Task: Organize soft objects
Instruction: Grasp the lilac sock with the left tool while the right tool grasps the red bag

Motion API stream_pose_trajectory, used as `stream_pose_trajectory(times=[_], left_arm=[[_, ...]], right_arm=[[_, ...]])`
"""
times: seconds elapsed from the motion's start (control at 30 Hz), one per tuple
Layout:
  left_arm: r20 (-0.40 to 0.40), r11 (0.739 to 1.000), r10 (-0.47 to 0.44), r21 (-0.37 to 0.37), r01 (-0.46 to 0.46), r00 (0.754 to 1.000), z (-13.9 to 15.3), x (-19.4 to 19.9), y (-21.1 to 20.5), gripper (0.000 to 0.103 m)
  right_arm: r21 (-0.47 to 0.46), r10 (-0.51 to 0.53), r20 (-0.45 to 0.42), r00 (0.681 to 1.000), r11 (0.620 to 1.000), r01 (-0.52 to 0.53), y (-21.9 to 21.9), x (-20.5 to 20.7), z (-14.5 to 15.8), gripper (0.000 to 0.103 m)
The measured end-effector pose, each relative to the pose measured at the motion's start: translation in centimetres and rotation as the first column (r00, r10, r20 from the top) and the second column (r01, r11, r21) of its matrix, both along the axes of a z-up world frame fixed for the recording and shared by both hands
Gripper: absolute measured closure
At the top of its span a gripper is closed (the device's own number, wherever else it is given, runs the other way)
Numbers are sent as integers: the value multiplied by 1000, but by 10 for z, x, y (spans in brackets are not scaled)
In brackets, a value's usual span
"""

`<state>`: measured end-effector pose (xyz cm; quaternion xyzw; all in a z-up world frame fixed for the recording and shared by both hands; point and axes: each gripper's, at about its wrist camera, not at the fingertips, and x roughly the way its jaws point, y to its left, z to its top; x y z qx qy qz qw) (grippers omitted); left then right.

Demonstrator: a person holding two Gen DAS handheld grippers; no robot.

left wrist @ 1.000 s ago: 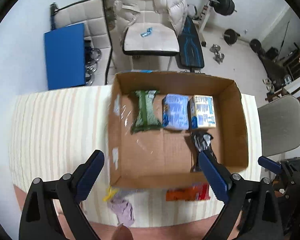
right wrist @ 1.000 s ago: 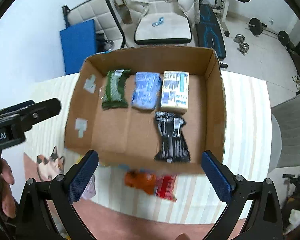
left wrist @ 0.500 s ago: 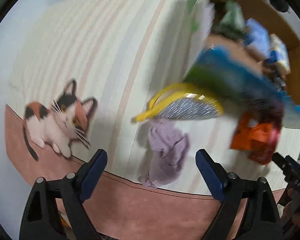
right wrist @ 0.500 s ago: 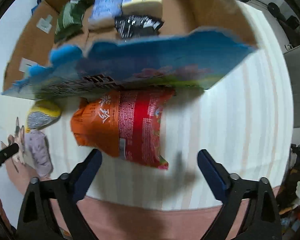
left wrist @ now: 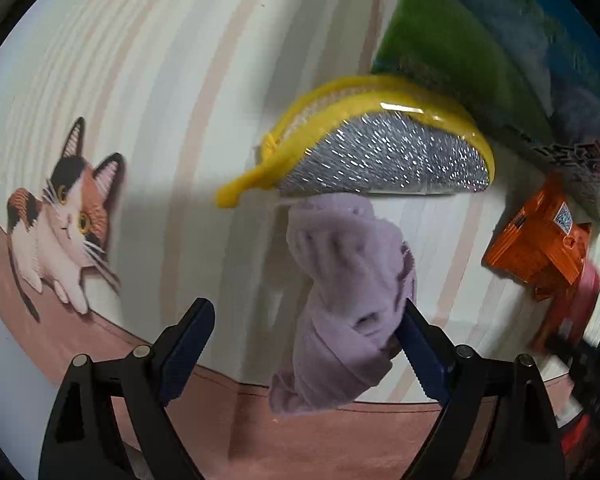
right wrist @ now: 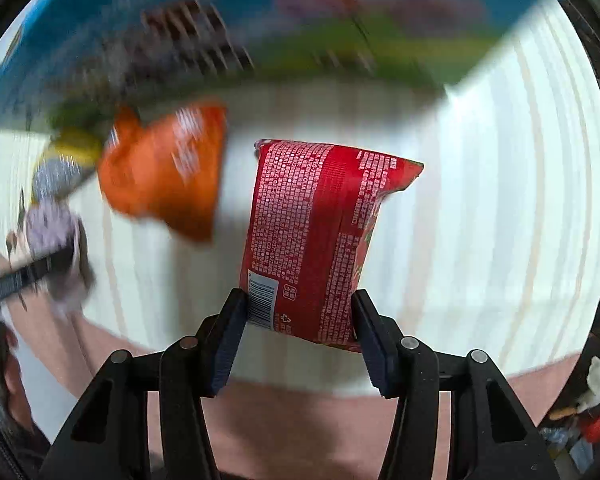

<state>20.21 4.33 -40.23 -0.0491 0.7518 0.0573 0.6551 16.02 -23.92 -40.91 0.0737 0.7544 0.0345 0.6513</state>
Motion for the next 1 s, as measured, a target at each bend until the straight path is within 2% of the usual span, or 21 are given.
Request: stream_pose_trajectory(times=[0.07,0.13,0.17,0.2,0.23,0.27,0.3,0.33,0.53,0.6,0.63,0.7,0.83,0.93,1.0], left_arm=[[-10,1000,1,-3,-1,1000,-7,-3,-6,13],[-13,1000,-2,-12,2,1000,-12,-7,-10,17],[-2,1000,8,-18,-8,1000,-11,-8,-10,19],[2,1000,13,-25,-13,1000,-10,-9,-11,25],[10,999,14,-29,-13,1000,-7,-11,-13,34],[19,999,13,-30,-13,1000,-4,-13,-14,41],[25,999,12,-32,-11,1000,0,-16,-13,59],[20,999,9,-34,-8,1000,2,-19,-15,65],[-4,999,-16,-45,15,1000,9,-59,-34,65],[-25,998,-35,-60,34,999,11,-81,-46,65],[-31,997,-44,-66,42,999,12,-89,-50,65],[-38,996,-59,-70,56,998,16,-107,-60,65],[-52,992,-115,-64,112,992,15,-135,-84,64],[-79,989,-142,-50,139,987,1,-139,-98,63],[-52,987,-159,-30,158,986,2,-152,-114,63]], right_arm=[[11,-1,-33,999,1000,2,-7,-18,-2,47],[27,-12,-65,998,1000,13,-13,-31,-3,46],[44,-29,-79,996,998,33,-16,-34,-4,42],[60,-40,-87,995,997,46,-18,-36,-4,30],[81,-63,-79,995,994,69,-22,-36,-3,24],[91,-78,-66,995,992,83,-23,-38,-3,20],[97,-94,-51,994,990,99,-25,-36,0,20],[97,-105,-46,993,989,109,-28,-33,0,20],[48,-115,-18,993,992,116,-18,-17,-4,22],[-10,-83,-7,996,996,83,-13,-16,-3,43],[-51,-52,1,999,997,52,-9,-20,-2,46],[-62,16,-24,1000,998,-17,0,-31,-2,49],[-71,127,-75,989,989,-132,21,-66,-1,50],[-83,129,-73,989,987,-135,30,-72,-2,47],[-87,121,-75,990,988,-128,33,-73,-6,46]])
